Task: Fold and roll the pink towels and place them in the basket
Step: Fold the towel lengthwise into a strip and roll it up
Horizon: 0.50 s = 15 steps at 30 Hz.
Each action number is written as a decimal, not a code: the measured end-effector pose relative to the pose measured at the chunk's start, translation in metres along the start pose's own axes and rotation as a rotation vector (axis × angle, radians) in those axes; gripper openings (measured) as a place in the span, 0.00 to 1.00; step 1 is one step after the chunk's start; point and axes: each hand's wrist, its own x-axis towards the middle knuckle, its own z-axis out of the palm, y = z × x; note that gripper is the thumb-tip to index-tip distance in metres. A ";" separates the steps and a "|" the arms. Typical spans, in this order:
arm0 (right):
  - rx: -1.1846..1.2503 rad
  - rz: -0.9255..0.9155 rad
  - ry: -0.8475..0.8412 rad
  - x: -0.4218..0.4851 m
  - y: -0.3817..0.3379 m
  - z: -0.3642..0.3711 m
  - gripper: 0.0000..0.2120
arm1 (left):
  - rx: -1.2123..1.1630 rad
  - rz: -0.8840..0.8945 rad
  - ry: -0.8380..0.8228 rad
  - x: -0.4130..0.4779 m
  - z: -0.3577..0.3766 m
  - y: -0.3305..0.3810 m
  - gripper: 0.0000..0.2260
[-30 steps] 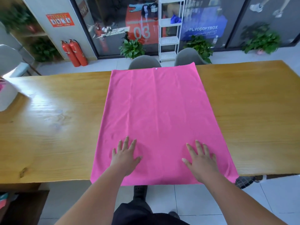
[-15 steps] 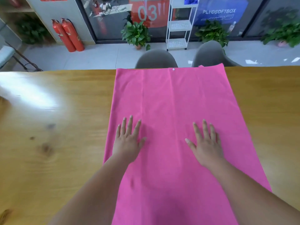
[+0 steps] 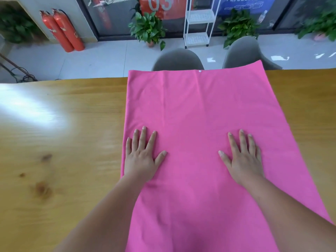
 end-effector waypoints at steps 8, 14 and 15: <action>0.117 -0.077 0.062 -0.104 -0.062 0.006 0.35 | -0.025 0.201 0.010 -0.102 0.003 0.016 0.35; 0.054 -0.170 -0.003 -0.211 -0.079 0.044 0.36 | -0.053 0.130 -0.041 -0.182 0.020 -0.005 0.35; 0.050 -0.149 -0.015 -0.223 -0.080 0.046 0.36 | -0.030 0.136 -0.062 -0.190 0.021 -0.011 0.35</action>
